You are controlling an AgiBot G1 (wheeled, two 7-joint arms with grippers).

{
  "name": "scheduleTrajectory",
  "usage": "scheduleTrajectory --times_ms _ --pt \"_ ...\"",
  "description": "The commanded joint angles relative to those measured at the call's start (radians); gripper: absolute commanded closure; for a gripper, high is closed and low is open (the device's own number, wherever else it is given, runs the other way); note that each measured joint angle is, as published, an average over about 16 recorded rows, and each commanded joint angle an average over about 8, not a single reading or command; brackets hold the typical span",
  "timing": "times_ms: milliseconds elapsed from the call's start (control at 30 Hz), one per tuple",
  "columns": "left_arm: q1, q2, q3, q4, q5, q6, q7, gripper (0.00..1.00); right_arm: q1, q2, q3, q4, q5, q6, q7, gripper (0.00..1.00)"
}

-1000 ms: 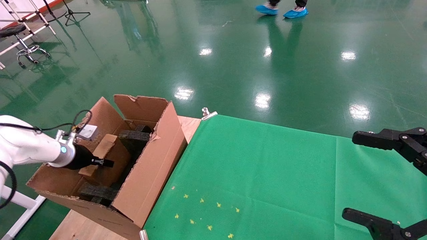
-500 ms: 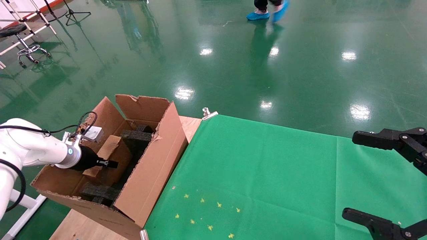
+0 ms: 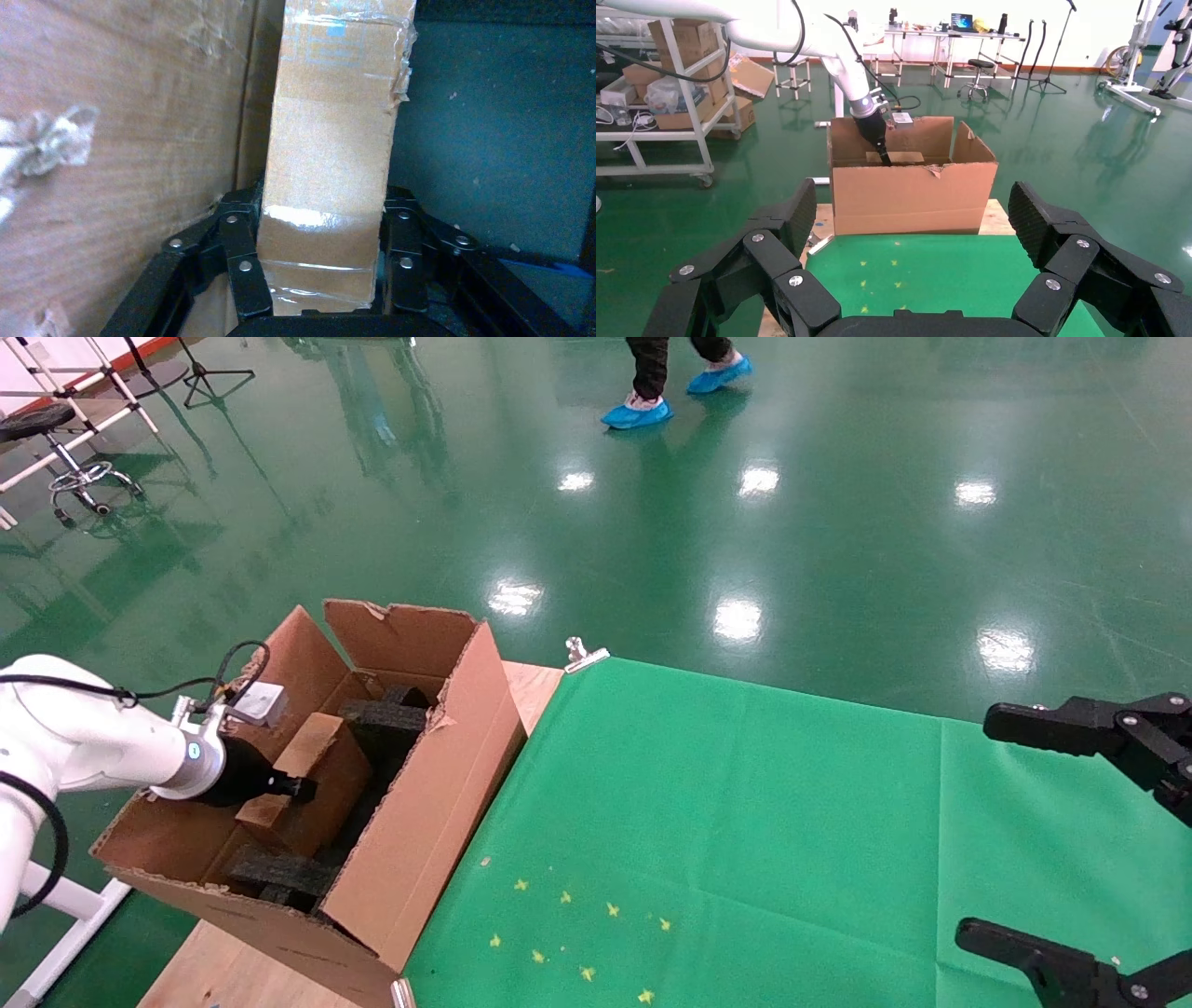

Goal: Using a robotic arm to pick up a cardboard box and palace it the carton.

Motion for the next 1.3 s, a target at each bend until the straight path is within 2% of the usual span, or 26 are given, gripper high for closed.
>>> scheduleTrajectory --times_ms 33,500,833,1100,1300 --pt "-0.007 0.0 0.002 0.0 0.003 0.003 -0.001 0.0 0.0 0.0 0.0 0.0 0.0 0.0 0.0 0.0" --pt "-0.046 -0.008 0.003 -0.017 0.004 0.001 0.007 0.0 0.0 0.0 0.0 0.0 0.0 0.0 0.0 0.0" --pt "-0.143 -0.045 -0.016 -0.063 -0.022 0.033 0.001 0.0 0.0 0.0 0.0 0.0 0.0 0.0 0.0 0.0" --pt "-0.272 -0.129 -0.097 -0.155 -0.146 0.215 -0.047 0.0 0.0 0.0 0.0 0.0 0.0 0.0 0.0 0.0" --pt "-0.312 -0.19 -0.182 -0.212 -0.281 0.386 -0.097 0.0 0.0 0.0 -0.001 0.0 0.0 0.0 0.0 0.0"
